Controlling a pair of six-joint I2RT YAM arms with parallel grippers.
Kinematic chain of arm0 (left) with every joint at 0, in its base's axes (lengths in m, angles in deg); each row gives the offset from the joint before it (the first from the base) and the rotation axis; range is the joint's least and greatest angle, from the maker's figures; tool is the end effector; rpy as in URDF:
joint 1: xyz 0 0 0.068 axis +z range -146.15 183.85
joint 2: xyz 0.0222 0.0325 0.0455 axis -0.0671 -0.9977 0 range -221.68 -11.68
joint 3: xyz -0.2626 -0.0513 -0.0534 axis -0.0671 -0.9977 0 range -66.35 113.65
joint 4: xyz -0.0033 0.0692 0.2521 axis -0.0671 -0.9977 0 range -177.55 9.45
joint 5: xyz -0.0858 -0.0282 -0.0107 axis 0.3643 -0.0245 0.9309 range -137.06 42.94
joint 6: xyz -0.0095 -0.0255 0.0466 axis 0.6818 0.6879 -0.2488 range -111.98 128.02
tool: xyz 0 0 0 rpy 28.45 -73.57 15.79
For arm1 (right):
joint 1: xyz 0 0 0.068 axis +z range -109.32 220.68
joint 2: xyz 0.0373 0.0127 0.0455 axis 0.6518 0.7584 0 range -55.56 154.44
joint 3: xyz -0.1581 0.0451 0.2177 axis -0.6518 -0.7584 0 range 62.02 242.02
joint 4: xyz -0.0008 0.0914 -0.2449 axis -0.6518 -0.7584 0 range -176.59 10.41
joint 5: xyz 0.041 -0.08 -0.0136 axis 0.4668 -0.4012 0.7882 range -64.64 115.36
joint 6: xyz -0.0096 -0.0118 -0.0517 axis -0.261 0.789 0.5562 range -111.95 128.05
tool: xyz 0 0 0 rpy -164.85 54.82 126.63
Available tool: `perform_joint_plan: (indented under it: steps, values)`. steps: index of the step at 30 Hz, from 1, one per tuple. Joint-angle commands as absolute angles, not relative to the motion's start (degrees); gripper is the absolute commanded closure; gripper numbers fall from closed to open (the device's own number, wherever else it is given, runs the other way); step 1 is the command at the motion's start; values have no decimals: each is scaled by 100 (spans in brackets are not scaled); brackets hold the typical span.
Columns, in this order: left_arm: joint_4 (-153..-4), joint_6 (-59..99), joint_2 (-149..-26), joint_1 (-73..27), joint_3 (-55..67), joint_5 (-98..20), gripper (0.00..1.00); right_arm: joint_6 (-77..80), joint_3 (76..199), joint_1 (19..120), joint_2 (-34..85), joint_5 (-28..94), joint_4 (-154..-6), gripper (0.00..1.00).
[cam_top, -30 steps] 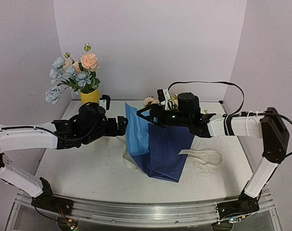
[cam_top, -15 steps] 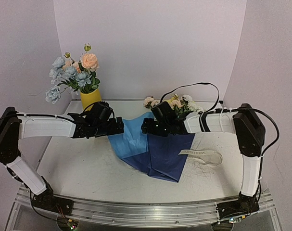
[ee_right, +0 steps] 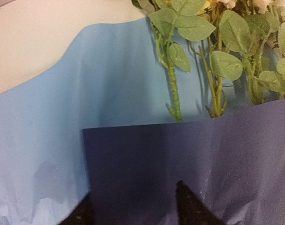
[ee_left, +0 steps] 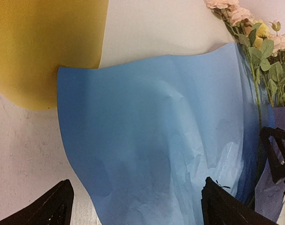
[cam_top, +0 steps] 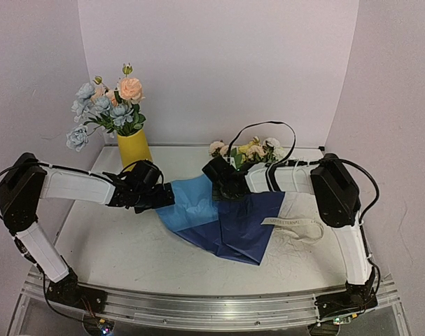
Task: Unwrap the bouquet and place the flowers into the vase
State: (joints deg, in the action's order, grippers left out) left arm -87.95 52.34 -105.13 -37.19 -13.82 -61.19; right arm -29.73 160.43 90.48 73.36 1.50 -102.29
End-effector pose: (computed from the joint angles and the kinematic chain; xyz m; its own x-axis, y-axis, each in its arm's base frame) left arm 0.2565 -0.2118 0.1809 -0.7623 -0.2346 -0.6032 -0.0256 0.9422 -0.3341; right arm 0.3280 0.3659 0.1610 -0.7407 -0.0084 -0.6718 -0.1118 0.9875 0.1109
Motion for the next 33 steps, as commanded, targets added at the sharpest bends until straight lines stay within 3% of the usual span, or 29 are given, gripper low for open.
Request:
perform_joint_plan:
  steps: [1,2,5,7,9,11,12,13,16,18,26,33]
  values:
    - [-8512,5359,-10782,-3669,-1416,-5913,7,-3047,16229,9067,7216,-466,-10655,68]
    - [-8511,5401,-10846,-3653,-1416,-5890,9,-3084,16098,9070,7075,-518,-10645,75]
    - [-8477,5530,-10961,-3646,-1437,-5884,18,-3095,15827,9070,6692,-577,-10615,78]
    - [-8378,5575,-11042,-3644,-1452,-5867,25,-3105,15567,9073,6389,-577,-10578,92]
    - [-8271,5619,-11108,-3642,-1459,-5878,31,-3135,15359,9070,6099,-553,-10537,100]
    - [-8142,5605,-11195,-3641,-1447,-5958,56,-3232,14888,9067,5645,-623,-10508,100]
    - [-8122,5591,-11213,-3641,-1436,-5992,63,-3252,14776,9066,5526,-664,-10508,100]
    - [-8117,5549,-11251,-3643,-1420,-6081,78,-3309,14468,9060,5196,-738,-10508,100]
    - [-8117,5481,-11285,-3641,-1422,-6141,96,-3355,13868,9020,4586,-780,-10508,100]
    - [-8095,5450,-11271,-3642,-1460,-6094,100,-3383,13405,8926,4204,-715,-10508,100]
    - [-7910,5516,-10997,-3689,-1871,-6151,100,-3351,11484,7812,2370,-382,-10542,100]
    - [-7837,5778,-10689,-3705,-2332,-6303,100,-3667,10706,6979,1587,-405,-10881,83]
